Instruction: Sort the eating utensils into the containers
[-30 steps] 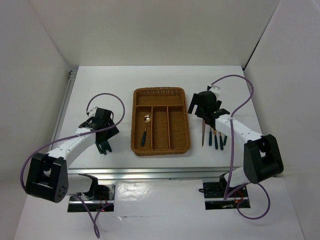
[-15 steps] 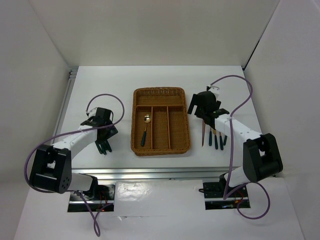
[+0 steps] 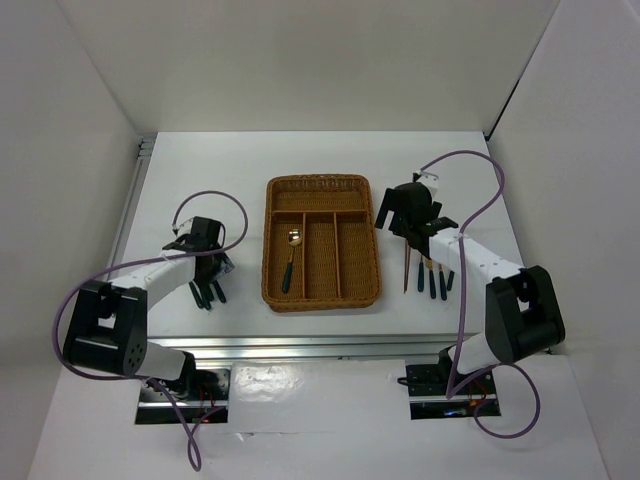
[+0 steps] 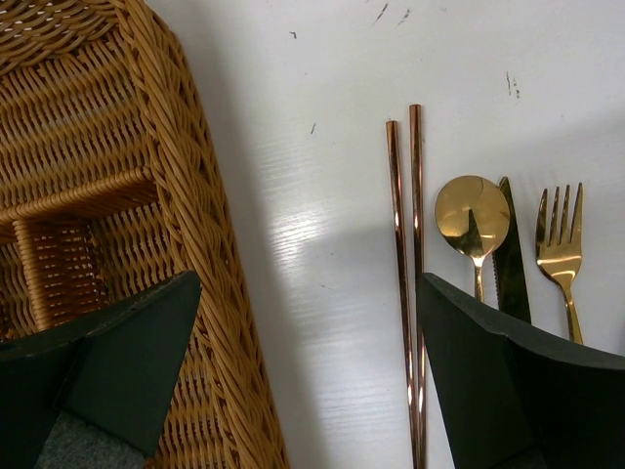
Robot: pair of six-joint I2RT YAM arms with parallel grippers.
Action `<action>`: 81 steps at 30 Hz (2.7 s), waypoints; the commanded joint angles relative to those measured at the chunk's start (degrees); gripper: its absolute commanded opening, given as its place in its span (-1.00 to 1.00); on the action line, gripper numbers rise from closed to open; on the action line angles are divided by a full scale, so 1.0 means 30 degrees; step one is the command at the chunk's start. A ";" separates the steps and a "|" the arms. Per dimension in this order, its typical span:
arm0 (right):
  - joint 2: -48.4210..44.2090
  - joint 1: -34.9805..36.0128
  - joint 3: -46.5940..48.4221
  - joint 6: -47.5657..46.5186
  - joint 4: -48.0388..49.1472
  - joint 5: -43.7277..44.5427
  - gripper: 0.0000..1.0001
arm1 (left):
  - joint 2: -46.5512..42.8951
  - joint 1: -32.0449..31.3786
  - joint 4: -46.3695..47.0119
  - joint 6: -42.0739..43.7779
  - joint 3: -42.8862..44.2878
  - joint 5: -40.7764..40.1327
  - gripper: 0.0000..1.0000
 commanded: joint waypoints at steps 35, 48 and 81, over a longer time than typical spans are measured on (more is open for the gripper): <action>0.0311 -0.0139 0.0461 -0.0029 0.0308 0.0301 0.99 | 0.1572 0.0112 -0.4490 -0.0091 0.1428 0.1264 -0.07; 0.0311 -0.0315 0.0285 -0.0029 0.0308 0.0477 0.99 | 0.2162 -0.0325 -0.3755 0.0085 0.1718 0.1237 -0.42; 0.0487 -0.0842 0.0285 0.0323 -0.0044 0.0653 0.99 | 0.3273 -0.9408 -0.6307 0.0759 1.0715 -0.0493 -0.42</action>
